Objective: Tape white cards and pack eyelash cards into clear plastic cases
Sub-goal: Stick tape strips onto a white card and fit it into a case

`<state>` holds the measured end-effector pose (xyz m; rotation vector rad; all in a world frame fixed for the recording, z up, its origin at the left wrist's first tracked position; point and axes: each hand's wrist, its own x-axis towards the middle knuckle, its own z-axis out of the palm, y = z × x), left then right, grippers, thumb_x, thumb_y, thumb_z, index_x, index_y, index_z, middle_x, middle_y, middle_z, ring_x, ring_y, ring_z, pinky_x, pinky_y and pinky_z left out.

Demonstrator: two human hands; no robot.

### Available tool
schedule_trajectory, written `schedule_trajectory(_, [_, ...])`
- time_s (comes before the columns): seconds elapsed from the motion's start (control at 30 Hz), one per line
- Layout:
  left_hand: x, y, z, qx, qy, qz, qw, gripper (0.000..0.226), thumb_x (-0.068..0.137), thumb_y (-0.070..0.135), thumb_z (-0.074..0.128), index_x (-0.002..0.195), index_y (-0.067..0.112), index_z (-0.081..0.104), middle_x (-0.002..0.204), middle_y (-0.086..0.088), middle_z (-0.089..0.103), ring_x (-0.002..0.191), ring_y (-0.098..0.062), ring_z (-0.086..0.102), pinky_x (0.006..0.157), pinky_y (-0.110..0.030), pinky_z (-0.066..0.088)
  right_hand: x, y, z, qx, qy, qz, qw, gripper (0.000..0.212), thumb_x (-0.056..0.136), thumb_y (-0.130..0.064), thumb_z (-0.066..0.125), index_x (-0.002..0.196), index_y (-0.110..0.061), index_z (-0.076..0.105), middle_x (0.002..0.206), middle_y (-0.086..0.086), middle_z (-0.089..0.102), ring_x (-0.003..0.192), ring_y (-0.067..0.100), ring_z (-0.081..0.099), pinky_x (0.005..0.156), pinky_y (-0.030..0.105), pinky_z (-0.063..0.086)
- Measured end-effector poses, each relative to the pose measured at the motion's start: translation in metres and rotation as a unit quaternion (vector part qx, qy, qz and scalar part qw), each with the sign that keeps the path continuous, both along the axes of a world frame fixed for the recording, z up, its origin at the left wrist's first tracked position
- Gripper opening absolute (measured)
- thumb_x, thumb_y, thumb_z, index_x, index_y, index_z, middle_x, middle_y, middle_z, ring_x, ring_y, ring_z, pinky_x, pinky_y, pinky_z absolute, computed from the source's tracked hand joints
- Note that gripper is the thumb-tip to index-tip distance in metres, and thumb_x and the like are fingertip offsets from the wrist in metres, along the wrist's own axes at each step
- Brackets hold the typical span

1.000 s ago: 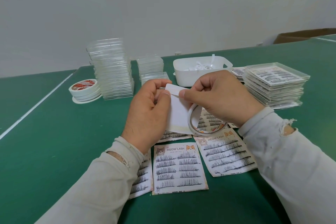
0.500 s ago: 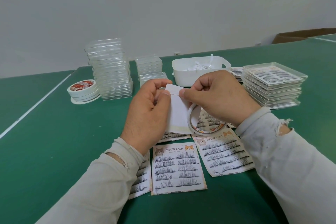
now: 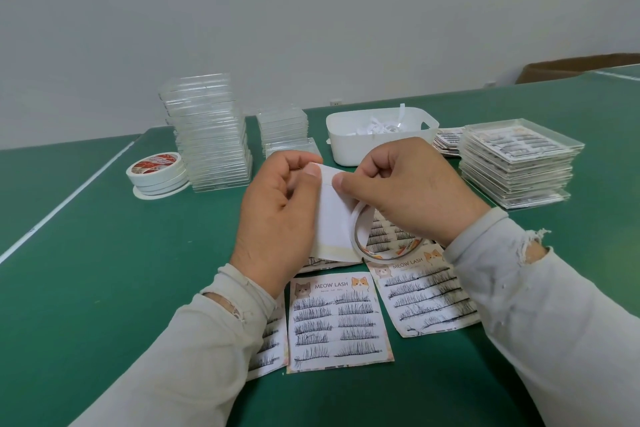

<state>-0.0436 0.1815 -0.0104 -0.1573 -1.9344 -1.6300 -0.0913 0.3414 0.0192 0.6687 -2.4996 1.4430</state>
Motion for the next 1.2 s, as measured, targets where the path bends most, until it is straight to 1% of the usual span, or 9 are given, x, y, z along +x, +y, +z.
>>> schedule_trajectory(0.1, [0.003, 0.001, 0.001, 0.11, -0.107, -0.129, 0.98, 0.019, 0.092, 0.031, 0.068, 0.109, 0.022, 0.068, 0.091, 0.0, 0.078, 0.081, -0.017, 0.071, 0.073, -0.036, 0.06, -0.001, 0.001, 0.0, -0.01, 0.005, 0.002, 1.0, 0.032, 0.084, -0.035, 0.079, 0.064, -0.011, 0.07, 0.041, -0.017, 0.052, 0.038, 0.0, 0.046, 0.041, 0.008, 0.032])
schedule_trajectory(0.2, [0.003, -0.002, -0.003, 0.036, -0.141, -0.14, 0.979, 0.021, 0.095, 0.037, 0.064, 0.098, 0.022, 0.077, 0.096, -0.009, 0.078, 0.086, -0.03, 0.074, 0.085, -0.052, 0.059, -0.002, 0.002, 0.0, 0.028, 0.0, -0.004, 1.0, 0.032, 0.084, -0.039, 0.077, 0.064, -0.014, 0.07, 0.042, -0.015, 0.054, 0.038, 0.001, 0.047, 0.042, 0.01, 0.033])
schedule_trajectory(0.27, [0.001, -0.004, -0.003, -0.05, -0.096, -0.069, 0.992, 0.022, 0.1, 0.038, 0.058, 0.093, 0.027, 0.076, 0.086, 0.001, 0.078, 0.081, -0.026, 0.073, 0.078, -0.046, 0.061, -0.001, 0.004, 0.002, 0.022, -0.012, 0.012, 1.0, 0.031, 0.086, -0.038, 0.076, 0.066, -0.015, 0.074, 0.048, -0.011, 0.061, 0.038, 0.001, 0.046, 0.042, 0.009, 0.033])
schedule_trajectory(0.37, [0.001, -0.008, 0.0, -0.114, -0.031, -0.021, 0.993, 0.027, 0.1, 0.039, 0.052, 0.083, 0.039, 0.073, 0.072, 0.015, 0.07, 0.064, -0.006, 0.063, 0.058, -0.021, 0.05, 0.001, 0.007, 0.009, -0.004, -0.031, 0.037, 0.999, 0.023, 0.085, -0.038, 0.077, 0.072, -0.019, 0.079, 0.066, -0.002, 0.074, 0.04, 0.003, 0.044, 0.044, 0.013, 0.039])
schedule_trajectory(0.47, [0.0, -0.014, 0.001, -0.088, -0.023, -0.001, 0.996, 0.027, 0.105, 0.033, 0.052, 0.09, 0.038, 0.074, 0.088, 0.012, 0.075, 0.075, -0.004, 0.067, 0.06, -0.019, 0.054, -0.001, 0.013, 0.012, 0.007, -0.02, 0.003, 1.0, 0.028, 0.082, -0.043, 0.08, 0.073, -0.016, 0.078, 0.071, 0.0, 0.076, 0.047, 0.006, 0.055, 0.05, 0.017, 0.046])
schedule_trajectory(0.57, [-0.001, -0.018, 0.003, -0.042, -0.045, 0.004, 0.998, 0.026, 0.105, 0.031, 0.052, 0.09, 0.034, 0.073, 0.082, 0.019, 0.072, 0.071, 0.006, 0.063, 0.056, -0.012, 0.048, 0.0, 0.016, 0.011, 0.03, -0.035, 0.009, 0.999, 0.029, 0.084, -0.046, 0.078, 0.074, -0.019, 0.077, 0.072, -0.005, 0.076, 0.057, 0.009, 0.064, 0.061, 0.021, 0.053])
schedule_trajectory(0.63, [-0.001, -0.017, 0.003, -0.024, -0.053, -0.002, 0.998, 0.025, 0.105, 0.031, 0.052, 0.091, 0.031, 0.074, 0.081, 0.019, 0.072, 0.07, 0.007, 0.063, 0.056, -0.011, 0.047, 0.0, 0.015, 0.008, 0.029, -0.031, 0.001, 0.999, 0.027, 0.084, -0.042, 0.079, 0.073, -0.018, 0.075, 0.06, -0.014, 0.069, 0.049, -0.002, 0.056, 0.051, 0.01, 0.042])
schedule_trajectory(0.7, [-0.001, -0.016, 0.003, -0.01, -0.055, -0.008, 0.998, 0.025, 0.104, 0.032, 0.053, 0.091, 0.031, 0.075, 0.083, 0.017, 0.074, 0.071, 0.006, 0.065, 0.057, -0.012, 0.048, -0.001, 0.012, 0.005, 0.017, -0.019, -0.016, 1.0, 0.026, 0.083, -0.039, 0.08, 0.071, -0.017, 0.073, 0.055, -0.013, 0.063, 0.044, -0.004, 0.05, 0.045, 0.007, 0.036])
schedule_trajectory(1.2, [0.0, -0.012, 0.001, 0.012, -0.047, -0.051, 0.998, 0.024, 0.104, 0.03, 0.054, 0.099, 0.03, 0.077, 0.098, 0.005, 0.078, 0.087, -0.01, 0.073, 0.066, -0.019, 0.056, -0.008, 0.013, -0.001, -0.001, -0.009, -0.059, 0.998, 0.034, 0.083, -0.042, 0.079, 0.068, -0.014, 0.069, 0.051, -0.017, 0.06, 0.044, -0.003, 0.05, 0.043, 0.007, 0.034])
